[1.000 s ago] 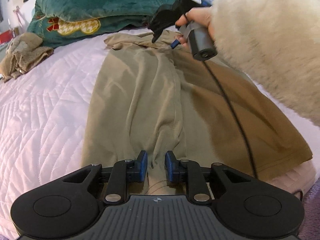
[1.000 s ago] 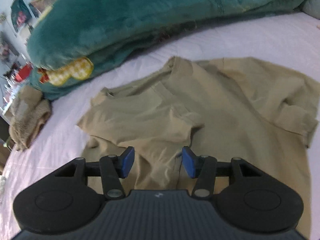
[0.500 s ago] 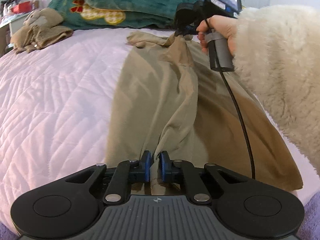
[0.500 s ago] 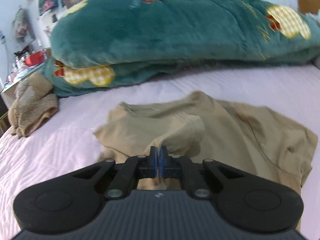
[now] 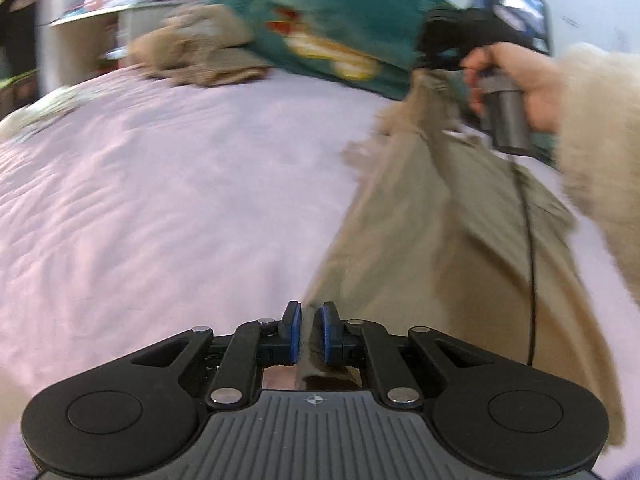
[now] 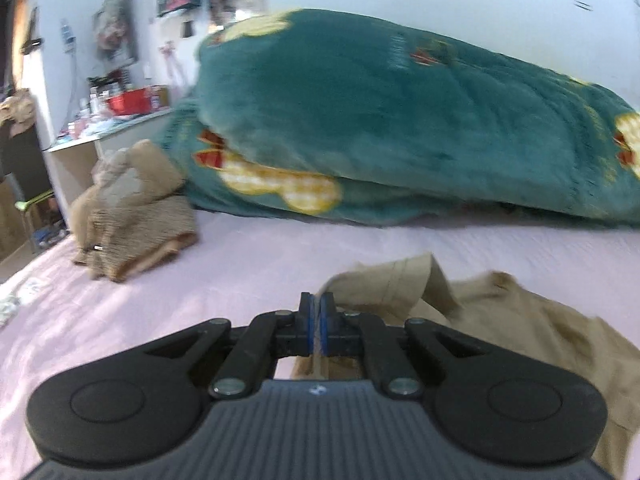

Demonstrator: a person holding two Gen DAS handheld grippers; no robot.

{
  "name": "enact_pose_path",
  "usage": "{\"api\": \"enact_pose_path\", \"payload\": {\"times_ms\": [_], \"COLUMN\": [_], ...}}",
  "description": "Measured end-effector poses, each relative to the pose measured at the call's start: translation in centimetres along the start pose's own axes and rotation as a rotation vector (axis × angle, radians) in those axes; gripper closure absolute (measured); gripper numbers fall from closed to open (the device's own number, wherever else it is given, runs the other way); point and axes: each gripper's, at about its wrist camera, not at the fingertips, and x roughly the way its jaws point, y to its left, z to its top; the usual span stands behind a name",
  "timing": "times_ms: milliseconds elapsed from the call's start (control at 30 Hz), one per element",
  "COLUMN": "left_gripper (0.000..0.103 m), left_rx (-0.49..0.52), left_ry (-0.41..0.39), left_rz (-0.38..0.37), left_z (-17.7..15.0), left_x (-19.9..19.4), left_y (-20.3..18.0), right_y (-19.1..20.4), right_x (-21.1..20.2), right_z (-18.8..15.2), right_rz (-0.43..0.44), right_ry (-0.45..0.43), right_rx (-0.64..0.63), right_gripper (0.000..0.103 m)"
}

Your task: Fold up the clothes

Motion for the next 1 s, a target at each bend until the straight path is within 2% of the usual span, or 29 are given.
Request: {"api": "enact_pose_path", "payload": {"times_ms": [100,167,233,300,400,467,567,600,700,833,933,1000], "left_gripper": [0.092,0.092,0.092,0.091,0.089,0.083,0.077,0.076,0.07,0.067,0.061,0.061], "left_rx": [-0.086,-0.135,-0.184,-0.206,-0.119,-0.06,-0.022,0.009,0.104,0.185,0.272,0.311], "left_ry": [0.017,0.035,0.054,0.061,0.032,0.017,0.019,0.026,0.048,0.076,0.061,0.049], "left_rz": [0.093,0.162,0.169,0.133,0.07,0.022,-0.044,-0.028,0.028,0.117,0.185,0.209], "left_z": [0.1,0.1,0.2,0.4,0.6,0.8,0.9,0.7,0.0,-0.8,-1.4,-1.8], "left_x": [0.3,0.6,0.3,0.0,-1.0,-1.5,-1.2,-0.8,0.4,2.4,2.5,2.3], "left_y": [4.0,6.5,8.6,9.5,7.9,6.1,3.7,2.8,0.3,-1.4,-2.4,-2.6], "right_y": [4.5,6.6,7.6,7.4,5.7,3.6,-0.9,-2.5,-7.0,-12.4,-15.1,-16.4], "right_x": [1.6,2.4,2.1,0.7,-3.4,-7.3,-14.3,-16.8,-22.7,-26.8,-27.0,-26.6], "right_z": [0.1,-0.3,-0.6,-0.8,-1.4,-3.0,-6.9,-8.7,-14.6,-21.7,-24.4,-25.7], "right_rz": [0.055,0.13,0.19,0.211,0.217,0.188,0.146,0.116,-0.011,-0.197,-0.216,-0.218], "right_ry": [0.007,0.036,0.079,0.132,0.229,0.281,0.323,0.329,0.322,0.301,0.328,0.347], "right_rx": [-0.069,-0.08,-0.051,-0.04,-0.091,-0.146,-0.202,-0.204,-0.169,0.007,0.184,0.282], "right_gripper": [0.097,0.096,0.094,0.091,0.083,0.077,0.059,0.054,0.048,0.048,0.047,0.047]}}
